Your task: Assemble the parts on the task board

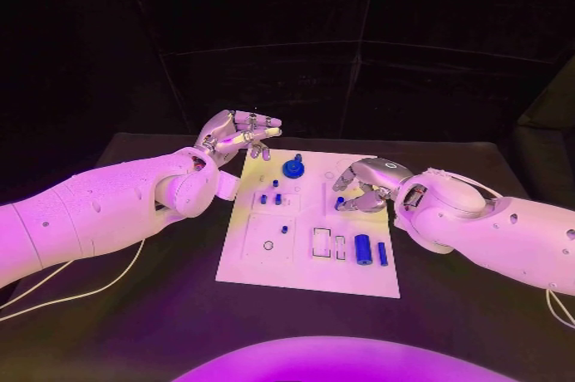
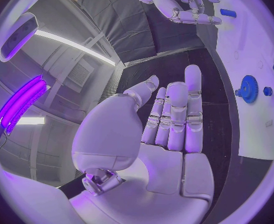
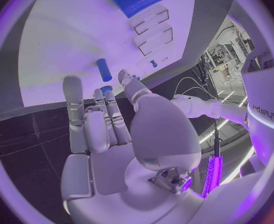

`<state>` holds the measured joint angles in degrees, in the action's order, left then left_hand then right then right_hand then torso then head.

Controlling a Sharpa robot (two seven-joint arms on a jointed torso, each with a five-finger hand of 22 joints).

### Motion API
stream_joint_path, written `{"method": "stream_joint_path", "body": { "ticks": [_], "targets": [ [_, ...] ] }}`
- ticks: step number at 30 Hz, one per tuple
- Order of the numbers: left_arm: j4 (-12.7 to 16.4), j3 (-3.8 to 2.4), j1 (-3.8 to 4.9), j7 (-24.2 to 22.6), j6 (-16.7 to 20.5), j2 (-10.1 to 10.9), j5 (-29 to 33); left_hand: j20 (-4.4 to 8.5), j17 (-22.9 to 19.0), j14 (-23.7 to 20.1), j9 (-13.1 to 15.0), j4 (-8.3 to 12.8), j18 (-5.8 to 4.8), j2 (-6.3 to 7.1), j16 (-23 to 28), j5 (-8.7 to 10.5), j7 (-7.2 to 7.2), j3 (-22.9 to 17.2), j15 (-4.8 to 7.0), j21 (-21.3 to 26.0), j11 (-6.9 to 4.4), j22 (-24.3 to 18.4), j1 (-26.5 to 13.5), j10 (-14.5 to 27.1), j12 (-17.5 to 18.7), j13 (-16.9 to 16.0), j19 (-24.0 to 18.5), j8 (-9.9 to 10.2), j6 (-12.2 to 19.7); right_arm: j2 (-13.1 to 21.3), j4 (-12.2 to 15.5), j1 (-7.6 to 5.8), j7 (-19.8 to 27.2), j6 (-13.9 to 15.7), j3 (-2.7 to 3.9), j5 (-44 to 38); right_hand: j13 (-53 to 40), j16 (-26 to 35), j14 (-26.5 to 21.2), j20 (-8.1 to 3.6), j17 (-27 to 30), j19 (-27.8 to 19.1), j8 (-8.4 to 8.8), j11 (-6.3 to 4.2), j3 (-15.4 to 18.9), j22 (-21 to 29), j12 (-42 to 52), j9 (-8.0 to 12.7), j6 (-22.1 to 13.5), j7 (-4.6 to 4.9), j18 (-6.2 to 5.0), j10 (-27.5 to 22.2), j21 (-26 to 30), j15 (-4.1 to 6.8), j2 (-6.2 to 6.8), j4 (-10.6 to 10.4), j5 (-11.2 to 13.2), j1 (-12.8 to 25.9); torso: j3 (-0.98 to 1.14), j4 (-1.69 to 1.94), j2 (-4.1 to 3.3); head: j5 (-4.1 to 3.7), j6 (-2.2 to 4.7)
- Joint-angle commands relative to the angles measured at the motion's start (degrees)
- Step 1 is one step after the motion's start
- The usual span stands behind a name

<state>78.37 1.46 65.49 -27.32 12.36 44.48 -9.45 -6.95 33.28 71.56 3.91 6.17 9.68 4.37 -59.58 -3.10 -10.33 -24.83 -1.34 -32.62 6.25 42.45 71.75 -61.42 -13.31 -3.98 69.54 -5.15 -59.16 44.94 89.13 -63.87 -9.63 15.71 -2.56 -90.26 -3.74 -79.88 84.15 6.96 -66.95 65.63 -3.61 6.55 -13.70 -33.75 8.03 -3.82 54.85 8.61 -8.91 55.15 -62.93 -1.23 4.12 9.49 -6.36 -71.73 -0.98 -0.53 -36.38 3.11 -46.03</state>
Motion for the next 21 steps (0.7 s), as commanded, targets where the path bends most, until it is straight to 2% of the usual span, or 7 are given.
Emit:
{"method": "stream_joint_path", "body": {
  "ticks": [1, 10, 15, 21],
  "targets": [
    [0.0, -0.05, 0.06, -0.2, -0.8, -0.1, 0.2, -0.03, -0.1, -0.3, 0.0, -0.1, 0.77, -0.16, 0.2, 0.18, -0.35, 0.3, -0.04, 0.4, 0.23, -0.1, 0.2, 0.3, -0.2, 0.0, -0.4, -0.3, 0.2, -0.8, -0.6, -0.13, -0.8, -3.7, 0.03, -1.4, -0.1, 0.1, 1.6, 0.32, -0.1, 0.1, -0.15, 0.01, 0.6, 0.1, 0.7, -0.1, 0.0, -0.38, -0.67, -0.2, 0.3, -0.32, -0.45, 0.0, -0.1, -1.4, -0.01, 0.06, -0.04, 0.17, -0.10],
    [-0.1, -0.04, 0.06, -0.1, -0.8, -0.1, 0.2, -0.03, -0.1, -0.3, 0.0, -0.1, 0.77, -0.16, 0.2, 0.18, -0.35, 0.3, -0.04, 0.4, 0.23, -0.1, 0.2, 0.3, -0.2, 0.0, -0.4, -0.3, 0.2, -2.7, -2.5, -0.11, -1.4, -7.4, 0.00, -2.4, 0.0, -0.1, 1.7, -0.26, -0.3, 0.6, -0.49, -0.93, 0.3, -0.2, 3.3, -0.2, 1.6, 0.05, -0.62, 4.0, 0.1, 0.48, -2.89, -0.1, 0.4, -3.6, -0.06, -0.07, -0.02, 0.19, -0.41],
    [-0.1, -0.04, 0.06, -0.1, -0.8, -0.1, 0.2, -0.03, -0.1, -0.3, 0.0, -0.1, 0.77, -0.16, 0.2, 0.18, -0.35, 0.3, -0.04, 0.4, 0.23, -0.1, 0.2, 0.3, -0.2, 0.0, -0.4, -0.3, 0.2, -2.9, -2.8, -0.10, -1.7, -8.0, -0.01, -2.7, 0.2, -0.3, 1.8, -0.47, -0.6, 0.8, -0.69, -1.16, -0.3, -0.6, 3.4, -0.2, 2.6, 0.12, -0.55, 5.7, -0.2, 0.70, -3.36, -0.1, 0.5, -3.7, -0.05, -0.08, 0.04, 0.07, -0.55],
    [-0.2, -0.04, 0.06, 0.0, -0.9, -0.2, 0.2, -0.04, -0.1, -0.3, 0.0, -0.1, 0.77, -0.17, 0.2, 0.18, -0.36, 0.4, -0.05, 0.4, 0.24, -0.1, 0.2, 0.3, -0.2, 0.0, -0.4, -0.3, 0.2, -3.0, -3.0, -0.09, -1.8, -7.3, -0.01, -3.2, 0.2, -0.3, 1.8, -0.55, -0.7, 0.9, -0.74, -1.21, -0.7, -0.6, 3.2, -0.2, 3.0, 0.11, -0.54, 6.1, -0.2, 0.75, -3.51, -0.1, 0.6, -3.8, 0.00, -0.09, 0.04, 0.08, -0.51]
  ]
}}
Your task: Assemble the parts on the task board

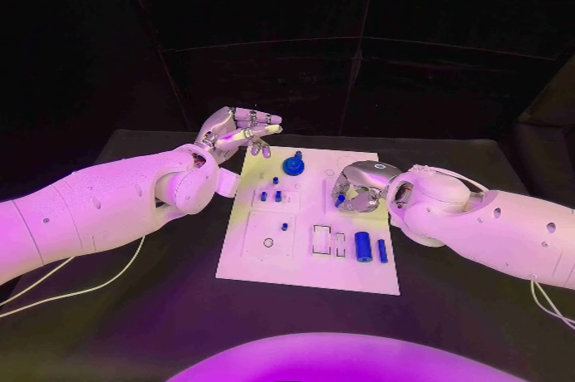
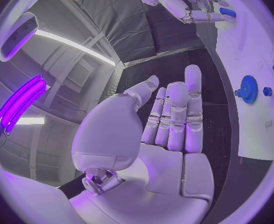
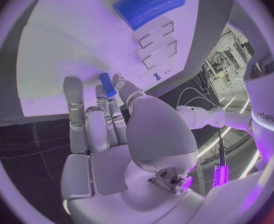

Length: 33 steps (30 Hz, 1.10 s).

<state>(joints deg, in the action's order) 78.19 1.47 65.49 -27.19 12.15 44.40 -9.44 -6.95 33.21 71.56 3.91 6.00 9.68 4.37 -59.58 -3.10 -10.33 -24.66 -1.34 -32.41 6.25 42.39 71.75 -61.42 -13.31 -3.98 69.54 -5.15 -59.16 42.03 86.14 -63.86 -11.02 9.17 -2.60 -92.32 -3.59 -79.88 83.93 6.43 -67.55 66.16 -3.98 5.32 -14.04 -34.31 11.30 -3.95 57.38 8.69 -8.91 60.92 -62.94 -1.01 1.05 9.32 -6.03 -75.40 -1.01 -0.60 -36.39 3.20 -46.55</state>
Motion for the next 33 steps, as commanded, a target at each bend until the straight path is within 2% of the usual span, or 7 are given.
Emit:
{"method": "stream_joint_path", "body": {
  "ticks": [1, 9, 12, 14, 19, 27, 33],
  "targets": [
    [0.0, -0.05, 0.07, -0.1, -0.7, -0.1, 0.2, -0.04, 0.0, -0.3, 0.0, 0.0, 0.77, -0.17, 0.2, 0.18, -0.36, 0.2, -0.05, 0.2, 0.24, 0.0, 0.2, 0.3, -0.2, 0.0, -0.4, -0.3, 0.2, -0.1, 0.0, -0.10, -0.4, -0.6, 0.03, -1.3, 0.1, -0.3, 2.0, -0.02, -0.1, 0.4, -0.37, 0.02, -0.4, -0.1, 0.0, -0.1, 0.5, 0.04, -0.54, 0.3, -0.2, 0.53, -0.44, 0.1, 0.2, -0.1, 0.04, -0.01, 0.05, -0.02, 0.00],
    [0.0, -0.05, 0.06, -0.1, -0.7, -0.1, 0.2, -0.04, 0.0, -0.3, 0.0, 0.0, 0.77, -0.17, 0.2, 0.18, -0.36, 0.2, -0.05, 0.2, 0.24, 0.0, 0.2, 0.3, -0.2, 0.0, -0.4, -0.3, 0.2, 0.0, 0.2, -0.09, 0.1, 0.6, 0.03, -1.5, 0.0, -0.5, 2.1, -0.09, -0.2, 0.5, -0.66, -0.01, -1.5, -0.3, -0.3, -0.2, 1.8, 0.17, -0.49, 1.4, -0.4, 0.61, -1.01, 0.2, 0.4, -0.4, 0.02, -0.02, 0.02, -0.10, 0.03],
    [0.0, -0.05, 0.06, -0.1, -0.7, -0.1, 0.2, -0.04, 0.0, -0.3, 0.0, 0.0, 0.77, -0.17, 0.2, 0.18, -0.36, 0.2, -0.05, 0.2, 0.24, 0.0, 0.2, 0.3, -0.2, 0.0, -0.4, -0.3, 0.2, 0.1, 0.3, -0.09, 0.9, 2.4, 0.03, -1.0, -0.2, -0.8, 2.3, -0.34, -0.9, 1.0, -1.67, -0.45, -3.2, -1.3, 0.3, -0.5, 4.3, 0.09, -0.37, 4.3, -1.1, 0.99, -2.10, 0.4, 1.8, -1.1, 0.01, -0.02, 0.03, -0.12, -0.01],
    [0.0, -0.05, 0.05, -0.1, -0.7, -0.1, 0.2, -0.04, 0.0, -0.3, 0.0, 0.0, 0.77, -0.17, 0.2, 0.18, -0.36, 0.2, -0.05, 0.2, 0.24, 0.0, 0.2, 0.3, -0.2, 0.0, -0.4, -0.3, 0.2, 0.1, 0.5, -0.08, 1.6, 4.3, 0.03, -0.2, -0.4, -1.0, 2.4, -0.65, -1.2, 1.3, -2.36, -1.06, -4.3, -1.7, 0.8, -0.7, 6.0, -0.44, -0.33, 6.3, -1.4, 1.42, -2.91, 0.4, 2.5, -1.6, 0.01, -0.02, 0.02, -0.15, -0.03],
    [-0.1, -0.05, 0.04, -0.1, -0.7, -0.1, 0.2, -0.04, 0.0, -0.3, 0.0, 0.0, 0.77, -0.17, 0.2, 0.18, -0.36, 0.2, -0.05, 0.2, 0.24, 0.0, 0.2, 0.3, -0.2, 0.0, -0.4, -0.3, 0.2, 0.5, 0.9, -0.07, 2.6, 9.0, 0.04, 1.2, -0.5, -1.8, 2.7, -1.44, -2.6, 2.0, -3.02, -1.87, -6.8, -3.3, 0.9, -1.1, 8.0, -1.12, -0.05, 8.8, -2.4, 2.14, -3.88, 0.5, 2.9, -2.1, 0.02, -0.01, 0.07, -0.21, -0.08],
    [-0.1, -0.05, 0.03, 0.0, -0.7, -0.1, 0.2, -0.04, 0.0, -0.3, 0.0, 0.0, 0.77, -0.17, 0.2, 0.18, -0.36, 0.2, -0.05, 0.2, 0.24, 0.0, 0.2, 0.3, -0.2, 0.0, -0.4, -0.3, 0.2, 2.4, 3.0, -0.08, 2.8, 12.0, 0.07, 1.8, -0.5, -2.3, 2.9, -1.69, -3.6, 2.5, -2.86, -2.02, -9.0, -4.5, 0.4, -1.1, 8.3, -1.09, 0.17, 9.6, -3.2, 2.25, -3.43, 1.2, 2.9, -2.4, -0.04, 0.01, 0.08, -0.10, -0.08],
    [-0.2, -0.05, 0.02, 0.0, -0.8, 0.0, 0.2, -0.04, 0.0, -0.3, 0.0, 0.0, 0.77, -0.17, 0.2, 0.18, -0.36, 0.2, -0.05, 0.2, 0.24, 0.0, 0.2, 0.3, -0.2, 0.0, -0.4, -0.3, 0.2, 3.7, 7.3, -0.09, 3.5, 12.9, 0.10, 4.1, -0.6, -2.4, 2.9, -1.70, -3.7, 2.5, -2.67, -1.97, -9.6, -4.5, 0.2, -1.1, 8.3, -0.99, 0.17, 9.7, -3.3, 2.23, -2.83, 1.6, 2.9, -2.5, 0.00, 0.00, 0.06, 0.18, -0.04]
  ]
}}
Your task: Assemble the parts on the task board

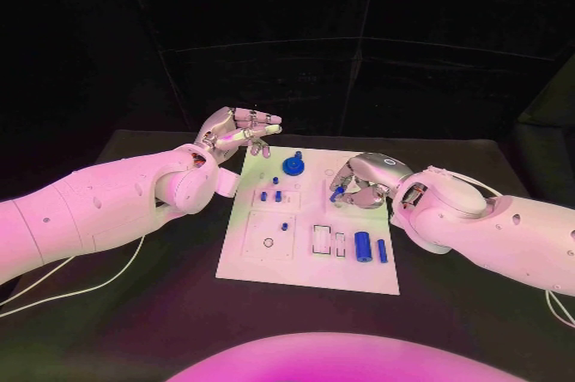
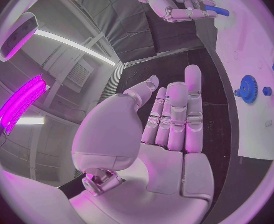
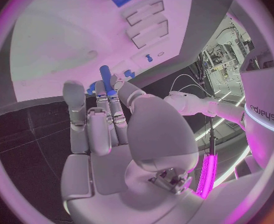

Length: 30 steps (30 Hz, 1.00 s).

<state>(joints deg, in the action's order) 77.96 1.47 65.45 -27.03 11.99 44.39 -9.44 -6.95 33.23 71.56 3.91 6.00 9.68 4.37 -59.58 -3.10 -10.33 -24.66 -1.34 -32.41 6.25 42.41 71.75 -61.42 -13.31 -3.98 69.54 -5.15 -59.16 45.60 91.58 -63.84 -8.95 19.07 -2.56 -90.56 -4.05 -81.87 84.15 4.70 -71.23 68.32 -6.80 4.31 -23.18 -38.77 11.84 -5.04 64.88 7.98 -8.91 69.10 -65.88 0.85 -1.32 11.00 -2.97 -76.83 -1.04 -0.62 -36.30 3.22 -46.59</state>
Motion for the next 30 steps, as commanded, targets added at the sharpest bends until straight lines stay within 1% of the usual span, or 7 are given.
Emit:
{"method": "stream_joint_path", "body": {
  "ticks": [1, 5, 10, 13, 19, 23, 30],
  "targets": [
    [0.0, -0.05, 0.06, -0.1, -0.7, 0.0, 0.2, -0.04, -0.1, -0.3, 0.0, 0.0, 0.77, -0.17, 0.2, 0.18, -0.36, 0.2, -0.04, 0.2, 0.24, -0.1, 0.2, 0.3, -0.2, 0.0, -0.4, -0.3, 0.2, 0.1, 2.7, -0.12, 1.8, 3.2, 0.06, 2.7, -0.1, -0.4, 2.6, 0.03, -0.1, 0.3, 0.17, -0.95, -0.5, -0.1, -0.4, 0.0, 0.8, -0.28, 0.17, 1.6, -0.3, 0.37, -0.44, 0.0, -0.2, -1.1, 0.03, 0.01, -0.03, 0.19, 0.00],
    [-0.1, -0.05, 0.05, -0.1, -0.7, -0.1, 0.2, -0.04, -0.1, -0.3, 0.0, 0.0, 0.77, -0.17, 0.2, 0.18, -0.36, 0.2, -0.04, 0.2, 0.24, -0.1, 0.2, 0.3, -0.2, 0.0, -0.4, -0.3, 0.2, -1.1, 4.9, -0.11, 3.2, 3.6, 0.06, 4.0, -0.2, -0.4, 2.6, 0.04, 0.0, 0.3, 0.35, -0.90, -0.8, 0.0, -0.5, 0.0, 0.6, -0.19, 0.16, 1.6, -0.4, 0.35, -0.17, 0.2, -0.3, -1.1, 0.03, 0.08, 0.00, 0.51, -0.01],
    [-0.2, -0.05, 0.05, -0.1, -0.8, -0.3, 0.2, -0.04, -0.1, -0.3, 0.0, 0.0, 0.77, -0.17, 0.2, 0.18, -0.36, 0.2, -0.04, 0.2, 0.24, -0.1, 0.2, 0.3, -0.2, 0.0, -0.4, -0.3, 0.2, -4.3, 5.2, -0.11, 4.4, 2.7, 0.04, 4.2, -0.2, -0.3, 2.6, 0.06, 0.2, 0.1, 0.50, -0.84, -1.1, 0.3, -0.6, 0.1, 0.5, -0.11, 0.10, 1.6, -0.2, 0.31, 0.00, 0.3, -0.3, -1.2, -0.01, 0.13, -0.07, 0.90, -0.07],
    [-0.2, -0.04, 0.05, -0.1, -0.8, -0.4, 0.2, -0.04, -0.1, -0.3, 0.0, 0.0, 0.77, -0.17, 0.2, 0.18, -0.36, 0.2, -0.04, 0.2, 0.24, -0.1, 0.2, 0.3, -0.2, 0.0, -0.4, -0.3, 0.2, -6.6, 4.5, -0.07, 4.9, 1.3, 0.01, 3.7, -0.2, -0.2, 2.5, 0.07, 0.4, -0.1, 0.58, -0.80, -1.2, 0.5, -0.6, 0.1, 0.4, -0.07, 0.06, 1.6, -0.1, 0.29, 0.04, 0.4, -0.4, -1.2, -0.03, 0.29, -0.08, 0.99, -0.16],
    [-0.4, -0.04, 0.06, -0.1, -0.8, -0.7, 0.2, -0.06, -0.3, -0.4, 0.0, 0.0, 0.77, -0.25, 0.3, 0.18, -0.38, 0.3, -0.07, 0.3, 0.27, -0.2, 0.3, 0.4, -0.3, 0.0, -0.4, -0.3, 0.3, -10.6, 2.1, 0.70, 5.3, -1.9, -0.09, 1.6, -0.2, -0.1, 2.5, 0.09, 0.5, -0.2, 0.65, -0.76, -1.5, 0.8, -0.7, 0.1, 0.4, -0.03, 0.03, 1.5, 0.0, 0.26, -0.01, 0.4, -0.4, -1.2, -0.11, 0.05, -0.14, 1.68, -0.40],
    [-0.5, -0.05, 0.06, -0.1, -0.9, -0.9, 0.2, -0.06, -0.3, -0.4, 0.0, 0.0, 0.77, -0.25, 0.3, 0.18, -0.38, 0.3, -0.07, 0.3, 0.27, -0.2, 0.3, 0.4, -0.3, 0.0, -0.4, -0.3, 0.3, -12.3, 0.7, 1.67, 5.3, -3.3, -0.24, 0.3, -0.2, -0.1, 2.5, 0.10, 0.6, -0.3, 0.69, -0.73, -1.5, 0.9, -0.7, 0.2, 0.3, 0.01, 0.00, 1.5, 0.0, 0.24, -0.01, 0.4, -0.4, -1.2, -0.04, 0.18, -0.10, 1.83, -0.70],
    [-0.6, -0.05, 0.06, -0.1, -0.9, -1.1, 0.2, -0.06, -0.3, -0.4, 0.0, 0.0, 0.77, -0.25, 0.3, 0.18, -0.38, 0.3, -0.07, 0.3, 0.27, -0.2, 0.3, 0.4, -0.3, 0.0, -0.4, -0.3, 0.3, -14.2, -1.1, 3.20, 4.9, -5.0, -0.33, -1.7, -0.2, 0.0, 2.4, 0.12, 0.8, -0.4, 0.74, -0.69, -1.6, 1.1, -0.8, 0.2, 0.3, 0.05, -0.04, 1.5, 0.1, 0.21, 0.03, 0.4, -0.4, -1.1, 0.06, 0.04, -0.09, 2.48, -0.92]
  ]
}}
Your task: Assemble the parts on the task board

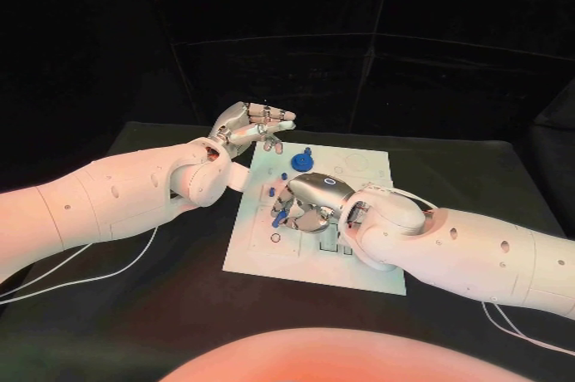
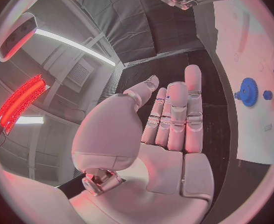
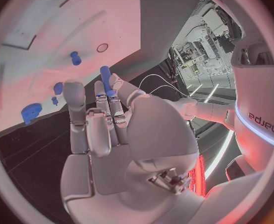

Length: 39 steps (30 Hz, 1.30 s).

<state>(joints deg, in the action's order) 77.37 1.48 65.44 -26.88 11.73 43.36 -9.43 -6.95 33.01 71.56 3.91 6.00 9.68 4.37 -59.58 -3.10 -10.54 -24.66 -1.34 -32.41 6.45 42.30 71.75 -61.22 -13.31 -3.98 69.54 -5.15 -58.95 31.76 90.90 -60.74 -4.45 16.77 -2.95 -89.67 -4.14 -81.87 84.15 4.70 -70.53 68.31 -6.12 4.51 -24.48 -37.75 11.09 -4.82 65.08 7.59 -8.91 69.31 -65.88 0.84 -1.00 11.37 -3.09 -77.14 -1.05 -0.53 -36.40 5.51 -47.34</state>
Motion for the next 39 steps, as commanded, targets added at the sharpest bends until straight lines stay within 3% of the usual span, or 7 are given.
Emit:
{"method": "stream_joint_path", "body": {
  "ticks": [1, 14, 39],
  "targets": [
    [0.0, -0.06, 0.07, -0.3, -0.7, -0.1, 0.2, -0.06, 0.0, -0.4, 0.0, 0.0, 0.77, -0.25, 0.3, 0.18, -0.18, 0.3, -0.07, 0.3, 0.06, -0.1, 0.3, 0.2, -0.3, 0.0, -0.4, -0.3, 0.1, -0.6, -0.7, 0.22, 0.3, -3.0, 0.05, -2.8, -0.1, 0.0, 2.4, 0.12, 0.1, -0.4, 0.06, -0.89, -0.3, 0.2, -0.1, 0.0, 0.1, 0.45, -0.04, 1.2, 0.1, 0.21, -0.27, 0.1, -0.3, -0.8, 0.08, -0.04, 0.01, 0.19, -0.18],
    [-0.2, -0.05, 0.07, -0.3, -0.8, -0.4, 0.2, -0.06, 0.0, -0.4, 0.0, 0.0, 0.77, -0.25, 0.3, 0.18, -0.18, 0.3, -0.07, 0.3, 0.06, -0.1, 0.3, 0.2, -0.3, 0.0, -0.4, -0.3, 0.1, -2.1, -2.4, 0.95, -0.9, -5.2, -0.01, -5.3, -0.1, 0.0, 2.4, 0.14, 0.2, -0.5, 0.09, -0.86, -0.4, 0.2, -0.1, 0.0, 0.1, 0.47, -0.04, 1.2, 0.2, 0.19, -0.25, 0.1, -0.3, -0.7, 0.03, -0.09, 0.00, 0.53, -0.43],
    [-0.3, -0.05, 0.07, -0.2, -0.9, -0.4, 0.2, -0.08, -0.1, -0.5, 0.0, -0.1, 0.77, -0.34, 0.3, 0.18, -0.18, 0.4, -0.08, 0.4, 0.07, -0.1, 0.3, 0.2, -0.4, 0.0, -0.4, -0.4, 0.1, -3.2, -3.0, 1.41, -2.9, -7.6, -0.22, -8.4, -0.1, 0.1, 2.3, 0.18, 0.5, -0.7, 0.16, -0.82, -0.5, 0.5, -0.2, 0.0, 0.0, 0.51, -0.09, 1.2, 0.3, 0.14, -0.20, 0.0, -0.3, -0.6, 0.02, -0.06, 0.04, 0.85, -0.74]
  ]
}}
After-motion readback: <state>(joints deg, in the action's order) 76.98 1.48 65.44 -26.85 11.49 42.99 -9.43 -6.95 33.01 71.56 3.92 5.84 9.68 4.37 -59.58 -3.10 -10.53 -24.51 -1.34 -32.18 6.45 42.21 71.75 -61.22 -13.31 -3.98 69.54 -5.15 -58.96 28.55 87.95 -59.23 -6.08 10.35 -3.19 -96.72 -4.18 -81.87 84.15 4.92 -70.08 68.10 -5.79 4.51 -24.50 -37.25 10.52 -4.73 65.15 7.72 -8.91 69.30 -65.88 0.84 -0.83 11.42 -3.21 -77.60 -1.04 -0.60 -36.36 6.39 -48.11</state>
